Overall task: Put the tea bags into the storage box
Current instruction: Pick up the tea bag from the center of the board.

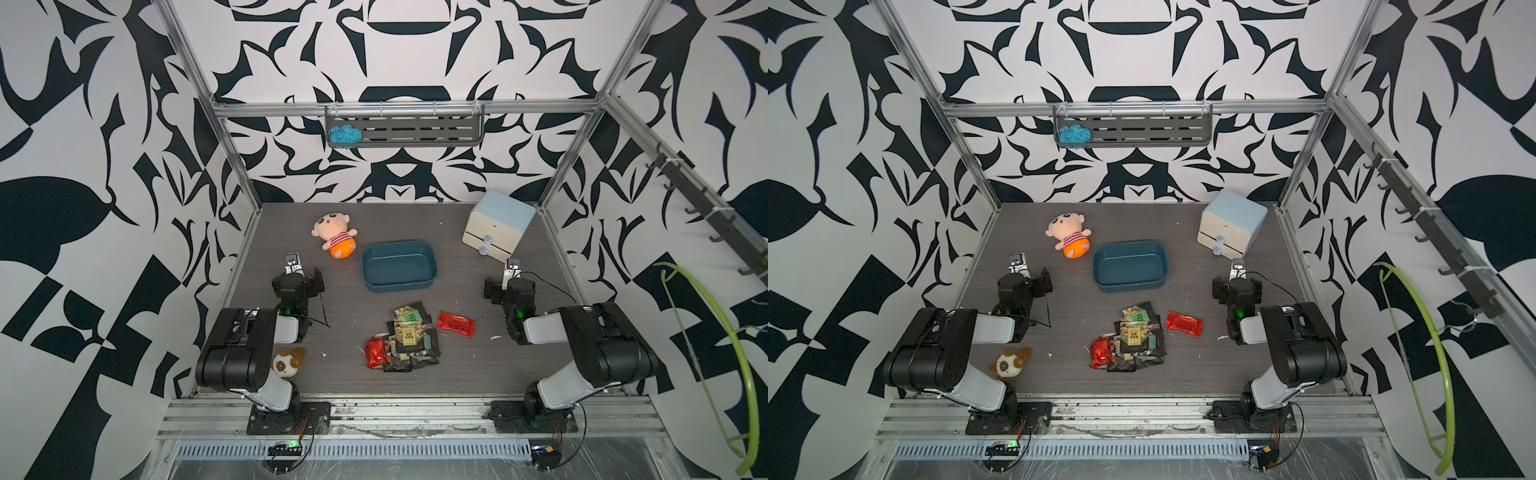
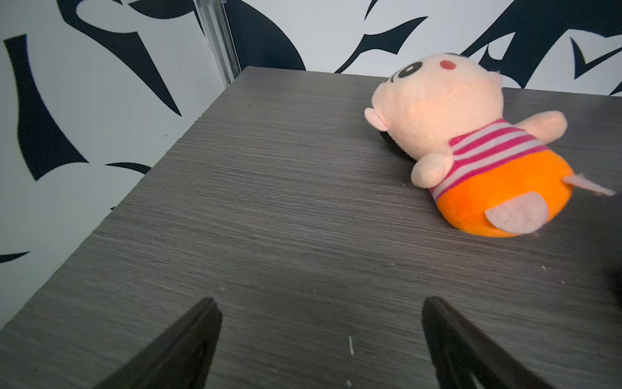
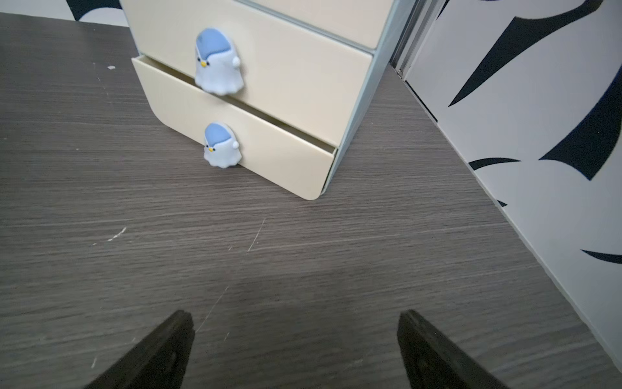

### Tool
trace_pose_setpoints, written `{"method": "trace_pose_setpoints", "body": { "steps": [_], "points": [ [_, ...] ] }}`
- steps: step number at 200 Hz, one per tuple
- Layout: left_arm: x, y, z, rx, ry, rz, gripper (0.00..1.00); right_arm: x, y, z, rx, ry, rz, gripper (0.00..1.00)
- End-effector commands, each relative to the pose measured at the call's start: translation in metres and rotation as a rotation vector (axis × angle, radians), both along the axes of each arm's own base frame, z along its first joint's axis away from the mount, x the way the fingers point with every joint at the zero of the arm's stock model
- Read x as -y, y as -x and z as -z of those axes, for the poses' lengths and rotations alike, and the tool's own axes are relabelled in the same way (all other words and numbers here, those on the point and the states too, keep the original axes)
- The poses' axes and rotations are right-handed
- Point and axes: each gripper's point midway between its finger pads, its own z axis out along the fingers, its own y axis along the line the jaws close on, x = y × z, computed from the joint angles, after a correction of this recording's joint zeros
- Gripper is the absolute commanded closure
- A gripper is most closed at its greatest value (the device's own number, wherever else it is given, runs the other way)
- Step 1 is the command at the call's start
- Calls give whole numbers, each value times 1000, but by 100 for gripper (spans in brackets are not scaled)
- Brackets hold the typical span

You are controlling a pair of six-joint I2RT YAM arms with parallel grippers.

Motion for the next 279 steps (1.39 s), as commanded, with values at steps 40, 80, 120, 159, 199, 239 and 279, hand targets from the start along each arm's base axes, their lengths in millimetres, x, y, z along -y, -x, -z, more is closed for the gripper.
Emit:
{"method": "trace_pose_setpoints", "body": {
  "steps": [40,80,120,159,199,239,279],
  "points": [
    [-1,-2,-6,21,9,0,0,0,-11,-21,70,-18,5,0],
    [-1,-1,-5,19,8,-1,0,-1,-11,-22,72,-18,4,1],
    [-1,-1,-4,17,7,0,0,0,-11,-21,70,-19,5,1],
    [-1,0,-7,26,7,-2,0,0,-11,-22,73,-18,6,1],
    [-22,15,-43,-48,39,-188,0,3,-2,-51,37,-17,27,1],
    [-44,66,-87,-153,292,-486,0,20,32,-84,40,-200,211,1],
    [-32,88,-97,-119,461,-470,0,23,67,-110,10,-299,278,1]
  ]
}}
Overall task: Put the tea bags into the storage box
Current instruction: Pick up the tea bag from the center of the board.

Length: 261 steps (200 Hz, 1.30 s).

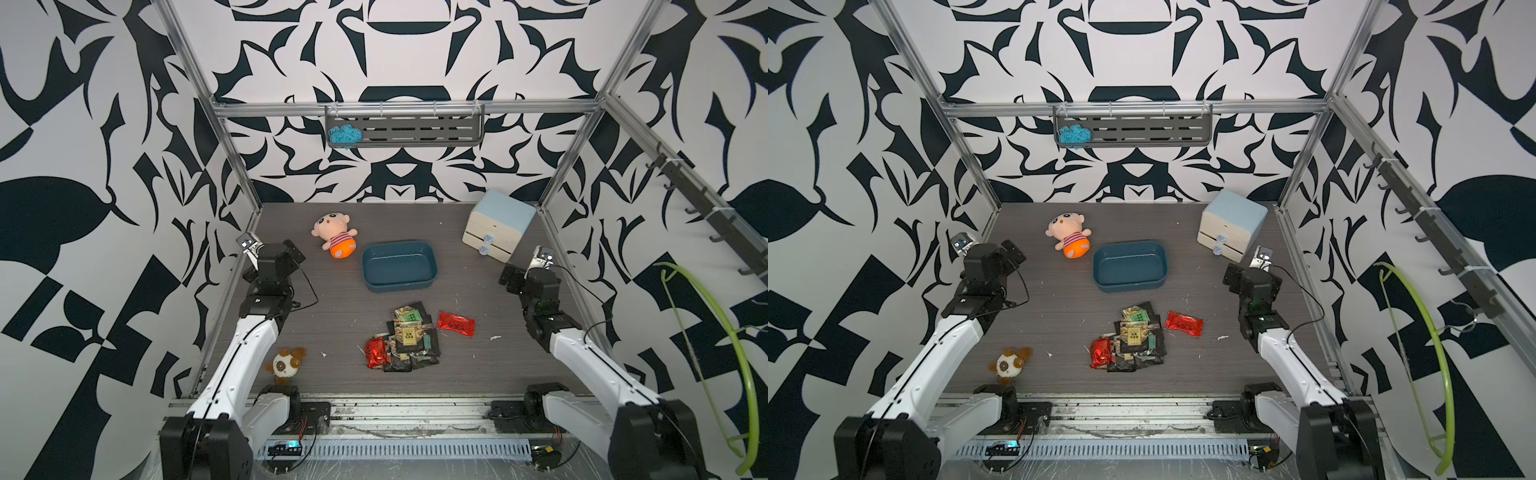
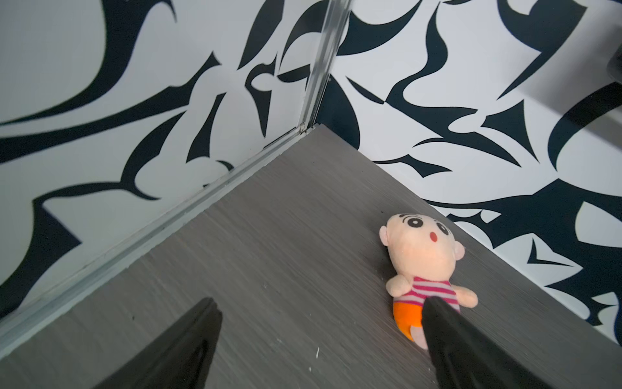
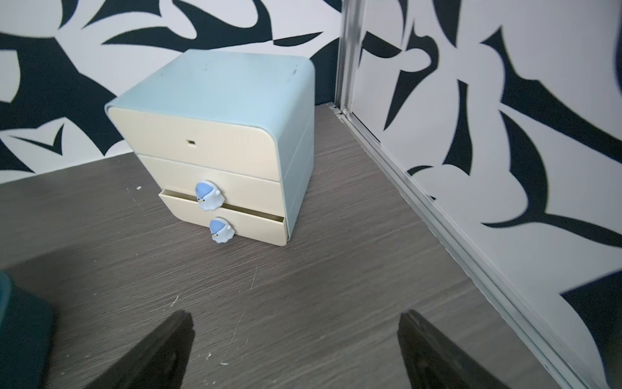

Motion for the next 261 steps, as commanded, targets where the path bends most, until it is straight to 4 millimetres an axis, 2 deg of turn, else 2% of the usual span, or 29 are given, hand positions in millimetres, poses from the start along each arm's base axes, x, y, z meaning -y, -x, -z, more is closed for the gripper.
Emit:
{"method": "trace_pose_setpoints", "body": {
  "steps": [1,10,29,59,76,125,148,194,237,242,247,261],
  "points": [
    [0,37,46,-153,130,-66,0,5,27,6,-95,-93,66,1],
    [2,41,44,-120,184,-67,0,4,33,5,-97,-131,78,2],
    [19,44,34,-68,255,44,0,-7,45,-3,-111,-192,33,2],
    [72,47,27,-49,350,355,1,-21,62,-24,-153,-273,-24,3],
    [96,51,31,-74,413,477,1,-44,68,-30,-213,-344,-129,2],
    [171,77,45,-203,439,830,1,-99,81,-5,-465,-553,-294,2],
    [187,88,57,-237,460,863,2,-123,85,1,-496,-580,-334,5],
    [213,99,78,-321,512,901,6,-175,100,9,-582,-522,-453,11],
    [245,115,93,-385,503,922,13,-205,122,24,-629,-567,-520,19],
    [248,117,95,-393,502,916,14,-207,125,25,-631,-574,-525,20],
    [251,119,96,-400,499,915,19,-208,127,27,-629,-585,-526,22],
    [258,125,99,-410,492,905,23,-209,133,33,-636,-596,-530,23]
  ]
}}
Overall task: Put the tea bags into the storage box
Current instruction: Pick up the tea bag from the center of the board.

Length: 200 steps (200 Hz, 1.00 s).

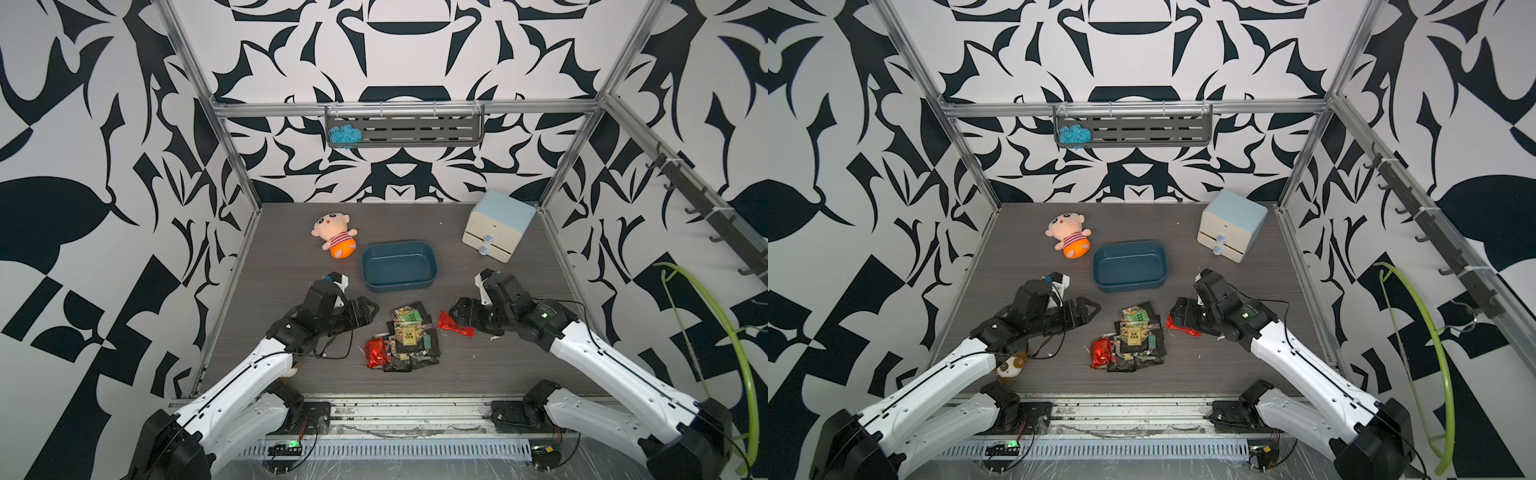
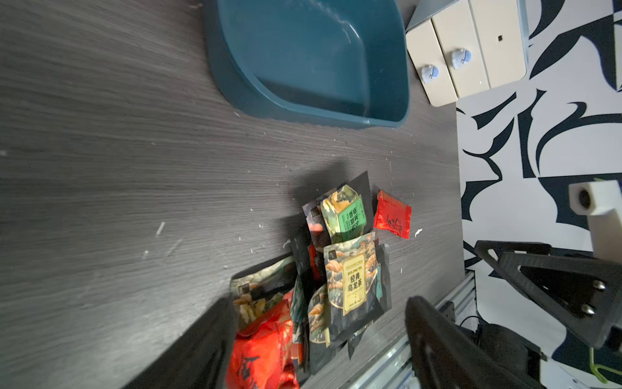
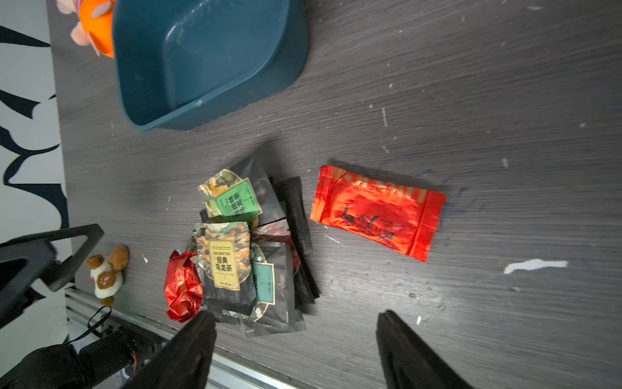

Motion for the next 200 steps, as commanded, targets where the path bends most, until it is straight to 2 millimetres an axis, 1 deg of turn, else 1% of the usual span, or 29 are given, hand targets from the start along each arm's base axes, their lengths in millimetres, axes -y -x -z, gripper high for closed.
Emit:
{"method": "trace_pose_setpoints", "body": {
  "steps": [1,6,11,18,30,35,63,79,88,95,102,108,119,156,163,174,189,200],
  "points": [
    [6,1,4,-6,-15,-55,23,-5,5,2,-1,-49,31,23],
    [8,3,6,-10,-18,-59,24,-4,7,4,-6,-49,32,24],
    [9,6,7,-15,-19,-63,25,-4,9,6,-10,-51,33,28],
    [11,8,8,-21,-17,-63,27,-4,11,9,-13,-56,33,31],
    [17,14,8,-29,-16,-42,27,-7,14,14,-23,-68,30,33],
    [19,16,9,-33,-17,-33,28,-8,15,16,-27,-71,27,35],
    [28,28,13,-46,-28,-24,32,-15,20,26,-54,-65,5,37],
    [29,32,19,-66,-44,-22,38,-23,21,32,-65,-69,-10,39],
    [28,33,22,-77,-54,-31,41,-26,21,36,-72,-66,-19,43],
    [28,35,24,-85,-56,-32,46,-29,21,37,-77,-65,-23,44],
    [28,36,25,-89,-57,-31,48,-32,20,39,-84,-66,-29,44],
    [28,37,25,-91,-55,-30,49,-36,19,40,-88,-70,-36,44],
    [29,39,27,-98,-52,-25,50,-43,18,41,-94,-81,-51,48],
    [35,46,32,-121,-43,-8,51,-62,21,51,-118,-82,-84,48],
    [37,46,32,-125,-43,-4,54,-65,21,51,-117,-92,-86,50],
    [41,47,33,-130,-44,4,58,-72,22,47,-96,-107,-93,56],
    [49,50,33,-133,-34,28,60,-79,21,40,-73,-129,-100,57],
    [54,52,33,-132,-31,42,62,-85,22,39,-68,-144,-111,61]
  ]
}}
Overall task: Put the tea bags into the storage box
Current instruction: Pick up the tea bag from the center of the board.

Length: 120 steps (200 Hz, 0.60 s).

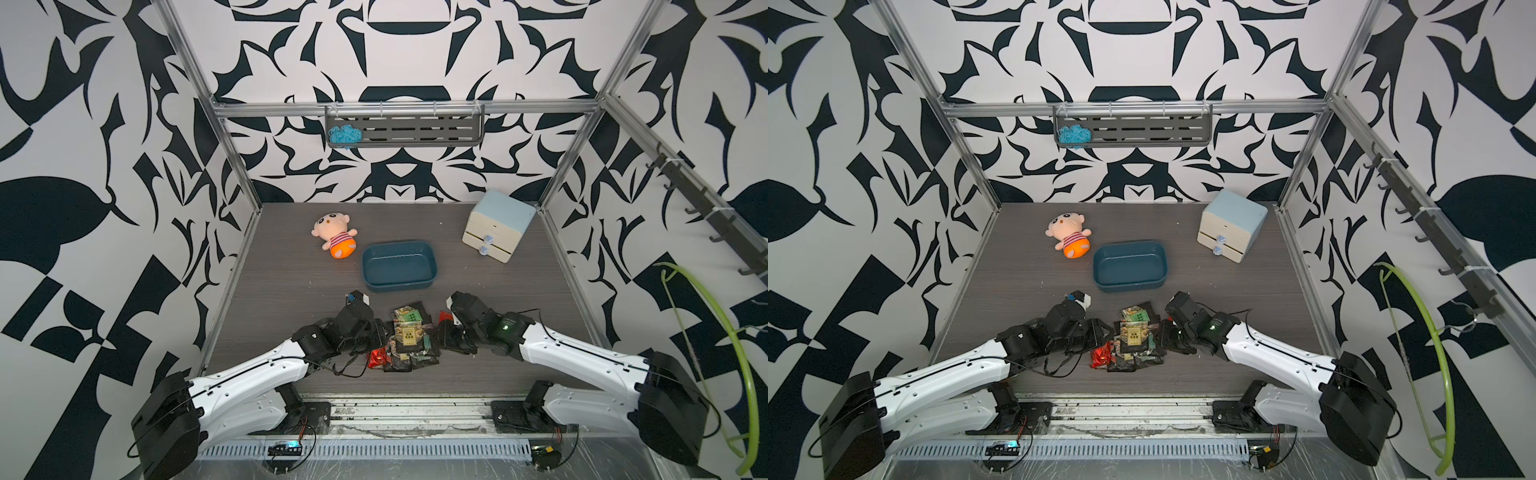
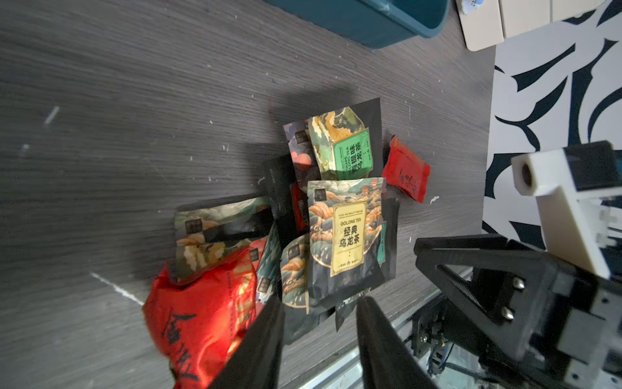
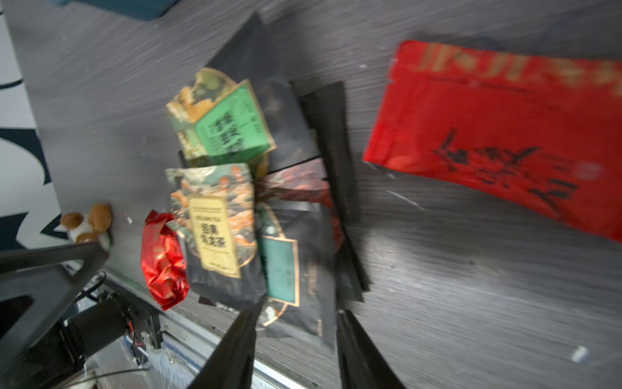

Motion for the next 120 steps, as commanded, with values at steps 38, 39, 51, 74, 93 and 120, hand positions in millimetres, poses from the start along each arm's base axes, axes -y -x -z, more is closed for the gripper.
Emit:
{"method": "trace_pose_setpoints", "body": {
  "steps": [38,39,51,74,93,120],
  "points": [
    [24,8,10,-15,-6,55,63,-28,-10,-9,32,-65,-12,63],
    [25,8,10,-16,-6,56,63,-28,-11,-9,33,-67,-11,63],
    [28,8,14,-22,-15,61,65,-30,-12,-7,36,-67,-12,63],
    [34,8,15,-25,-11,72,65,-35,-14,-5,31,-73,-18,64],
    [37,7,17,-26,-18,77,65,-36,-14,-3,31,-74,-17,64],
    [40,6,23,-38,-33,79,67,-38,-16,-3,37,-80,-14,67]
  ]
}}
